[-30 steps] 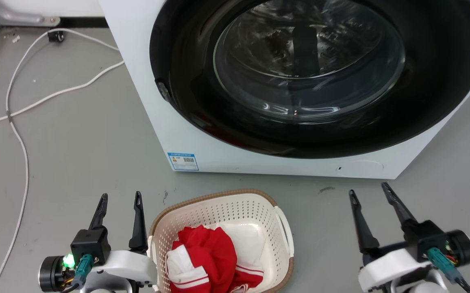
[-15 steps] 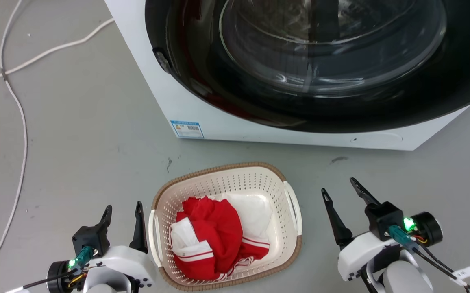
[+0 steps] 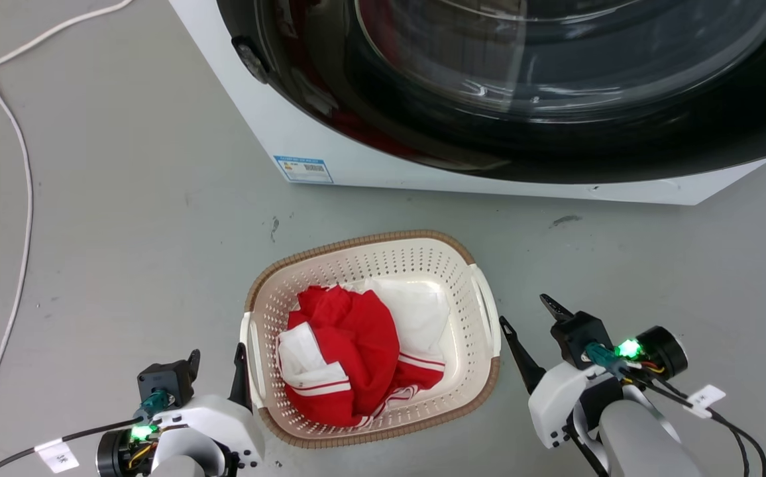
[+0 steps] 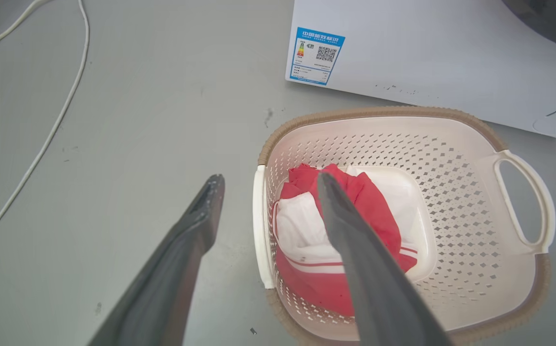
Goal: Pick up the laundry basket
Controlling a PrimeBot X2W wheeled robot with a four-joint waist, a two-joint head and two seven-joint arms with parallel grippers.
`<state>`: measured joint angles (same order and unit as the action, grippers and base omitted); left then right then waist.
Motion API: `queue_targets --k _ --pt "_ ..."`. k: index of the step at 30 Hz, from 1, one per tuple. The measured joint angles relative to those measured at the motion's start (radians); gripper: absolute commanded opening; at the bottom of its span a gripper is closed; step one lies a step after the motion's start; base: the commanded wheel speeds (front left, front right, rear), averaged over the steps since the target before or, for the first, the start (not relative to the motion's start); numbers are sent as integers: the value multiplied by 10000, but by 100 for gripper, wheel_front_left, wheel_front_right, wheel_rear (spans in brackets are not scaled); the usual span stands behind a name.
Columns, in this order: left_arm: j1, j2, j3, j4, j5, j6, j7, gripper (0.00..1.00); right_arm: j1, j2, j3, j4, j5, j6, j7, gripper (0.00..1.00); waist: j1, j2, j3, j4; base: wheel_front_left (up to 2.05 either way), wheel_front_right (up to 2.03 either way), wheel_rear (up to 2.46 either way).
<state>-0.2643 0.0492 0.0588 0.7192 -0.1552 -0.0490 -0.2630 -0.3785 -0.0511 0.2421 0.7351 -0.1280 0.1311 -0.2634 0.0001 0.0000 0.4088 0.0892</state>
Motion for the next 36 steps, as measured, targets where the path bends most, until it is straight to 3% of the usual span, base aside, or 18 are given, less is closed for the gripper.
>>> queue_targets --k 22,36 --pt "-1322 2 -742 2159 -851 -159 0 100 -2733 -259 918 3917 -125 0 2 100 0 0 1564 451 0 0 0" --pt "-2069 2 -1465 2671 -1476 -171 0 100 -3869 -263 1083 4997 -130 0 0 100 0 0 2569 771 0 0 0"
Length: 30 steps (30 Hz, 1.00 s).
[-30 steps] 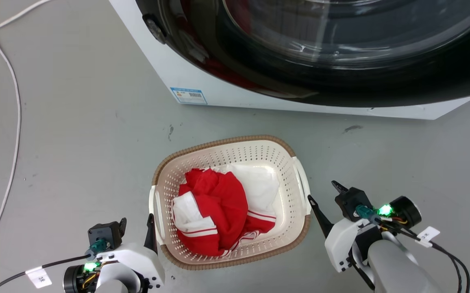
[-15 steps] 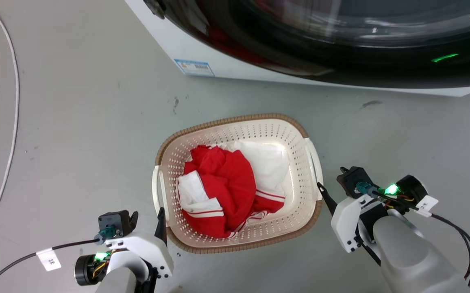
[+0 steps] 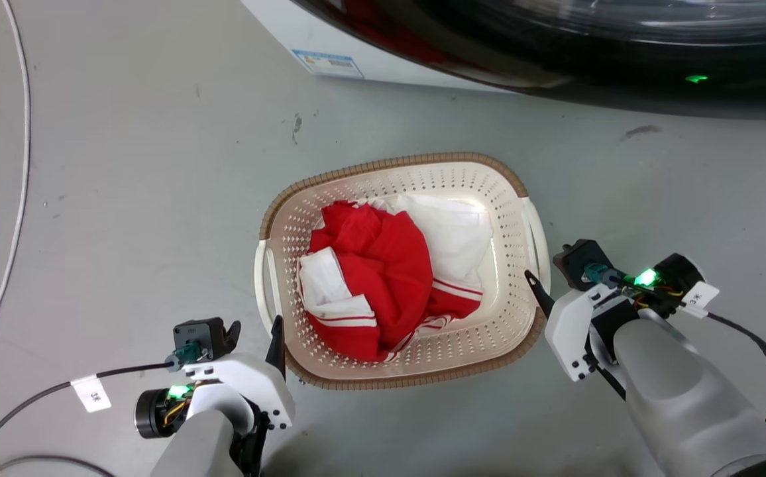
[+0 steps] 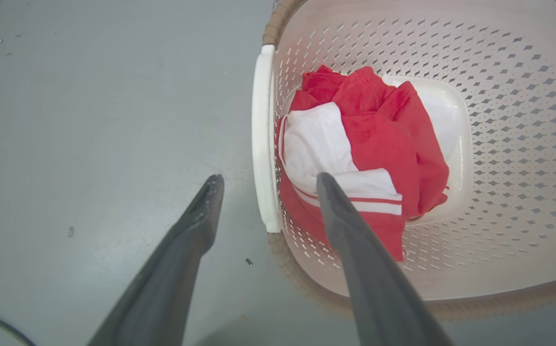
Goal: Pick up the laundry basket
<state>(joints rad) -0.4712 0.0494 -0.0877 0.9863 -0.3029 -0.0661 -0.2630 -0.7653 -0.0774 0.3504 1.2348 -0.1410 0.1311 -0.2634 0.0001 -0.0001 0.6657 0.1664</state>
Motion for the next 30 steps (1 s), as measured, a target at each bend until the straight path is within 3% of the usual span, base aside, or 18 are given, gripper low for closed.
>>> queue_targets --k 21,22,23,24,25,30 --pt "-774 -2 -1356 688 -1104 36 0 100 -743 12 105 495 -98 0 744 100 0 0 934 210 0 0 0" --pt "-808 -2 -1436 765 -1166 25 0 100 -750 12 125 500 -98 0 803 90 0 1 964 211 0 0 0" --pt "-844 2 -1522 844 -1227 4 0 86 -753 13 134 506 -98 0 828 60 0 0 993 211 0 0 0" --pt "-884 0 -1607 903 -1302 -19 0 11 -756 13 142 508 -98 0 853 33 0 0 1021 211 0 0 0" --pt "-929 -2 -1708 982 -1365 -50 0 0 -765 12 142 512 -98 0 851 0 -1 0 1046 210 0 0 0" --pt "-1087 -12 -2031 1244 -1666 -90 0 0 -870 6 125 516 -84 -21 886 0 0 0 1088 216 0 0 0"
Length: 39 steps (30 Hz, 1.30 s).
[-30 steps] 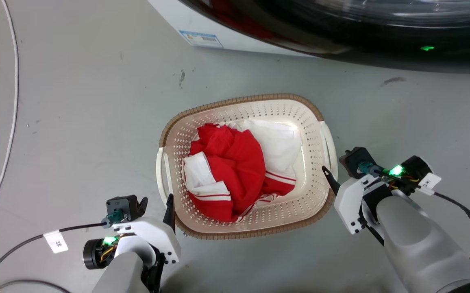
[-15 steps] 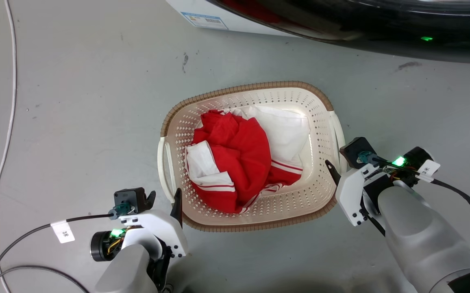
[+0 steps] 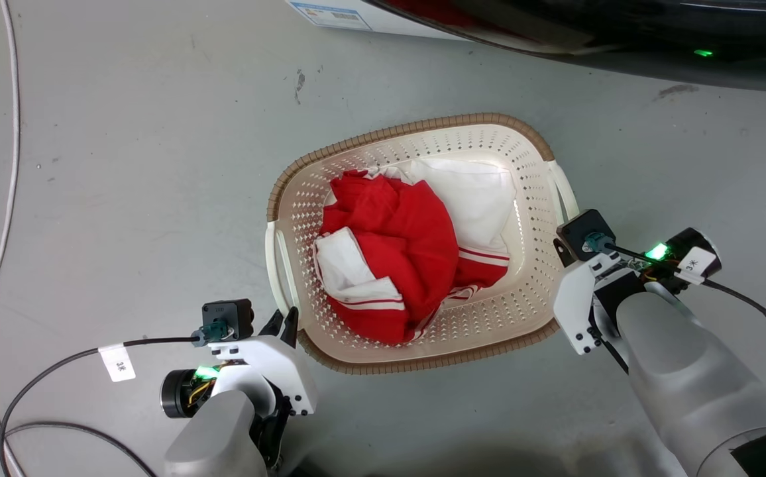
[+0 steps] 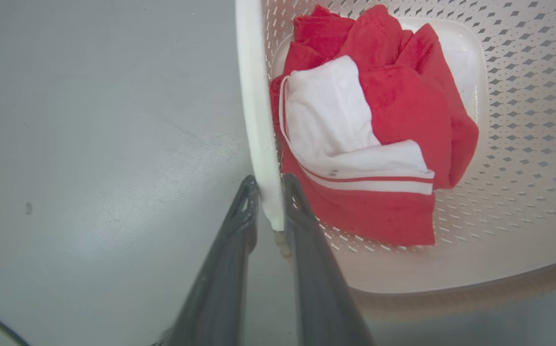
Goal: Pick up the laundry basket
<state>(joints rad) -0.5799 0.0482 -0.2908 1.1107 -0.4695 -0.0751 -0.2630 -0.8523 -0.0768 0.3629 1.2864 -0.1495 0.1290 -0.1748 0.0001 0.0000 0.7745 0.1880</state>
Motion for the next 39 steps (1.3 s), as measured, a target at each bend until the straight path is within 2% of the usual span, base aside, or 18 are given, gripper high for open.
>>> queue_targets --k 15,27,39 --pt "23 8 -230 224 -247 169 2 0 311 75 176 23 334 -2 79 0 0 0 -824 -126 0 0 0" --pt "237 27 0 721 17 73 4 0 994 194 587 27 920 -4 276 0 -1 0 -2069 -703 0 0 0" --pt "277 190 -123 1373 259 -50 31 0 1767 205 2100 -401 2546 -58 732 0 -2 0 -3519 -1380 0 0 0"
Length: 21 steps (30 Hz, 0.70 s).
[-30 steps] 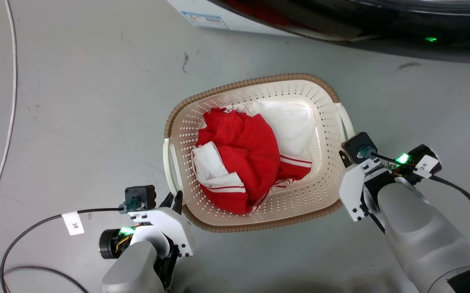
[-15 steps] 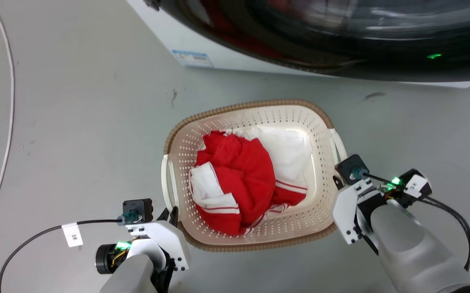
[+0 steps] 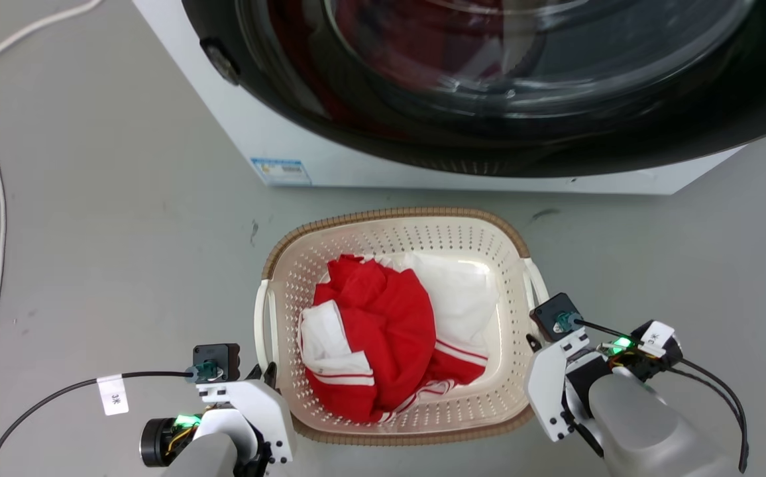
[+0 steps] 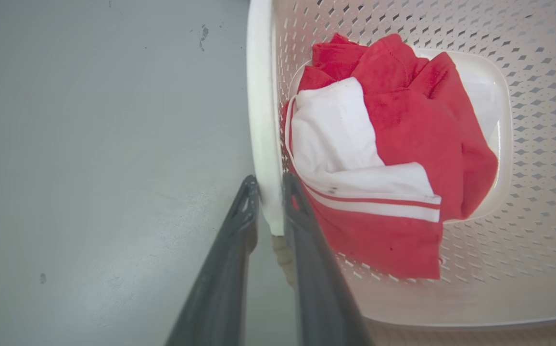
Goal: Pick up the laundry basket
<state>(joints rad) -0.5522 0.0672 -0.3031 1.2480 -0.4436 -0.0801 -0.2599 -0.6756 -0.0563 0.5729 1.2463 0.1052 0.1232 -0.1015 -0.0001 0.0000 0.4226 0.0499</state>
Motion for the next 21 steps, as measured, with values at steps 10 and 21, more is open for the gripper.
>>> queue_targets --k 10,21 --pt "1 217 -209 349 19 -157 165 0 347 -8 1231 -173 1492 -4 546 0 0 0 -1309 -378 0 0 0" --pt "142 341 -472 431 2 -261 851 0 713 6 2180 -46 2591 -4 1124 0 0 0 -2559 -584 0 0 0"
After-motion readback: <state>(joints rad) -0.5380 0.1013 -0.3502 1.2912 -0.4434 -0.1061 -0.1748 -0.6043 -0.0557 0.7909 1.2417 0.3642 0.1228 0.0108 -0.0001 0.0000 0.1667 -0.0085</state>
